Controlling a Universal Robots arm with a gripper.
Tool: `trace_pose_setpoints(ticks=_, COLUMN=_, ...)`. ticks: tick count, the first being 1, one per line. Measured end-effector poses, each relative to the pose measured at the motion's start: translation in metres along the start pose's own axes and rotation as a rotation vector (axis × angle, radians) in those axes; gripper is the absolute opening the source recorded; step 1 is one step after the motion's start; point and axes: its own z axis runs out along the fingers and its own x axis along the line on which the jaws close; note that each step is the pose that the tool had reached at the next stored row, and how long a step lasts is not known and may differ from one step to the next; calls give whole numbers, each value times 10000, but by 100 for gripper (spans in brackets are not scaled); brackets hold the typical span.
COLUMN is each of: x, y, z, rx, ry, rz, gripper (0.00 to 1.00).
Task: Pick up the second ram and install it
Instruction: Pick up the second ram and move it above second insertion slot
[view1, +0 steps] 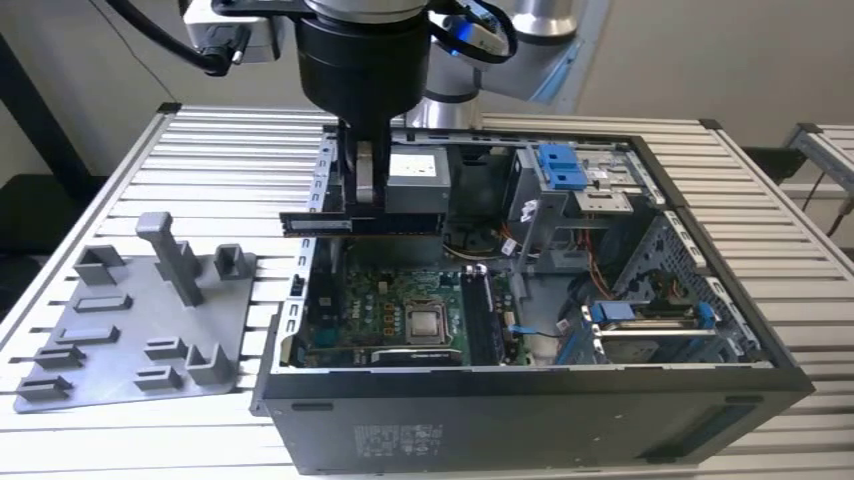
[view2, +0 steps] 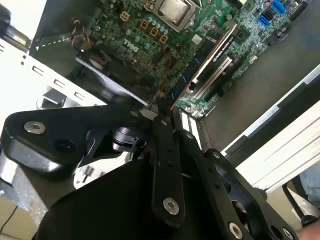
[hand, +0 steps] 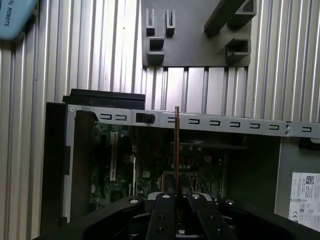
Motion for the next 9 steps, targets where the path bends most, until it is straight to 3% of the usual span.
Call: trace_pose_setpoints(ticks=9, x=8, y=-182, z=-7, rx=0, ry=1, rz=-2, gripper=14)
